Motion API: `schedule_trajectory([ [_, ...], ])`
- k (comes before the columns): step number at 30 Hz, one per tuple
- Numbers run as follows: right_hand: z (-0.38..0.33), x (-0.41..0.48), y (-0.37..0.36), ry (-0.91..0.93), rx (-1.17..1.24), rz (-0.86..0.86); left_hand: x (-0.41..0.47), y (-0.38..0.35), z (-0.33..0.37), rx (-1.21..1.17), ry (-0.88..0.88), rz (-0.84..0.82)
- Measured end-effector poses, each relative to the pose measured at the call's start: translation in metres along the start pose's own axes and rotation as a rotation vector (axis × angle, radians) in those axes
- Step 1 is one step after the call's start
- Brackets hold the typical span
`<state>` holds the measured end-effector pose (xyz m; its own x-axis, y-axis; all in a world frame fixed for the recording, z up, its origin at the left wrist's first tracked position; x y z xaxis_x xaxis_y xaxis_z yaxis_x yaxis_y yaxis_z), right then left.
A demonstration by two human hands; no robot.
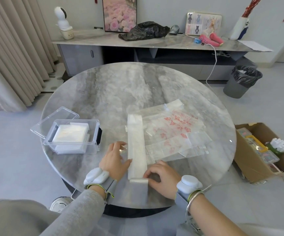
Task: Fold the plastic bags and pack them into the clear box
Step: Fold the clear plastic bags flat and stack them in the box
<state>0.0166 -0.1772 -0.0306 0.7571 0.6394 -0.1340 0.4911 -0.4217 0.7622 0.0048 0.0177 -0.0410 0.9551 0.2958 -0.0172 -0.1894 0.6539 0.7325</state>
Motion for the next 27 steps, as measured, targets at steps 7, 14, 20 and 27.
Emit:
schedule_trajectory([
  [7,0.002,0.014,-0.008,-0.250,0.170,0.041,-0.010,-0.003,-0.016,-0.082,0.006,-0.137],
  [14,0.007,0.030,-0.010,-0.425,0.121,0.092,-0.011,-0.003,-0.020,-0.106,-0.024,-0.140],
  [20,0.007,0.034,-0.010,-0.449,0.039,0.094,-0.011,-0.004,-0.020,-0.089,-0.053,-0.200],
  [27,0.002,0.033,-0.011,-0.453,-0.010,0.082,-0.013,-0.003,-0.020,-0.095,-0.067,-0.076],
])
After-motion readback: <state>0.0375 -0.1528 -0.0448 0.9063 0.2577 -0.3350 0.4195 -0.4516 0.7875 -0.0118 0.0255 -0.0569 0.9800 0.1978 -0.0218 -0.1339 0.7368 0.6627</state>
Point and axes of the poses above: each hand's wrist, its own x-axis towards the middle knuckle, its own y-axis out of the back of the hand, z = x × y, the point moved 4 cm from there along x, towards the middle knuckle, and after that the axes turned 1 degree about x, right-handed, at the moved point
